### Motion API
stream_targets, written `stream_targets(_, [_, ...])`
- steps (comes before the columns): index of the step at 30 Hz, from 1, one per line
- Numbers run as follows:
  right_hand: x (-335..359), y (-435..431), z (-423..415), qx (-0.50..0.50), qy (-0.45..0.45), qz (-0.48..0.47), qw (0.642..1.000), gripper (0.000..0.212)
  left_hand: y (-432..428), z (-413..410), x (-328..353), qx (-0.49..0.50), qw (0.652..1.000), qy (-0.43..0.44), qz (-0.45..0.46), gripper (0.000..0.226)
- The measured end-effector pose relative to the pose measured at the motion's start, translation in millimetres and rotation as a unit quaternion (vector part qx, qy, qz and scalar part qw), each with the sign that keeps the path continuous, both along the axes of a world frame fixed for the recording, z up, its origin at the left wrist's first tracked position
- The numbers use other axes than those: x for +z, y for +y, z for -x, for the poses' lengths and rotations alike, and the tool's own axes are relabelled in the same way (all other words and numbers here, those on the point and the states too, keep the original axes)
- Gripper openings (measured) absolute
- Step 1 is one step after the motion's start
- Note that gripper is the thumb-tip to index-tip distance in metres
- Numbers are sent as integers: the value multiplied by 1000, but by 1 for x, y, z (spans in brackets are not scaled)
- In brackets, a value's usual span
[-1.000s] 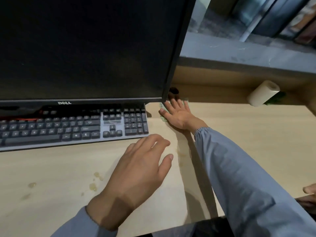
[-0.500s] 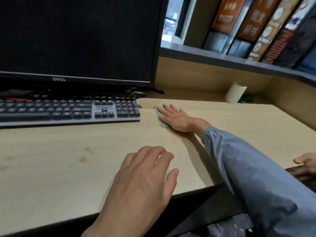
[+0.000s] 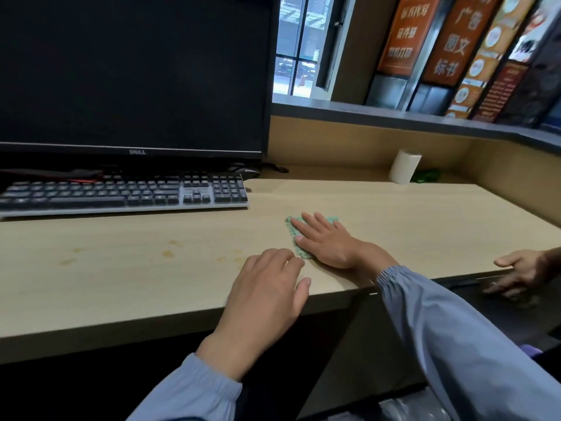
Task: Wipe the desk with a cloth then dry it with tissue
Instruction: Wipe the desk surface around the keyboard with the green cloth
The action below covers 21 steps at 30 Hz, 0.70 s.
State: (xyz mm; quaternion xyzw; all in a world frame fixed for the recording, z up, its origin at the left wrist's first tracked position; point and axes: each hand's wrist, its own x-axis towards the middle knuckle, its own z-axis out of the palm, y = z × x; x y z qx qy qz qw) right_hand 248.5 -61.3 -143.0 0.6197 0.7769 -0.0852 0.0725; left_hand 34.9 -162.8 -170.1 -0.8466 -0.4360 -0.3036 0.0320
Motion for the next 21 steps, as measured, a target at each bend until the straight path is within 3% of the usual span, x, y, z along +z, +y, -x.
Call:
stream_targets(10, [-5, -83, 3, -14, 13, -22, 1000, 63, -13, 1, -16, -29, 997, -57, -44, 26])
stream_targets(21, [-4, -55, 4, -14, 8, -1, 1000, 60, 13, 12, -18, -12, 996, -50, -73, 25])
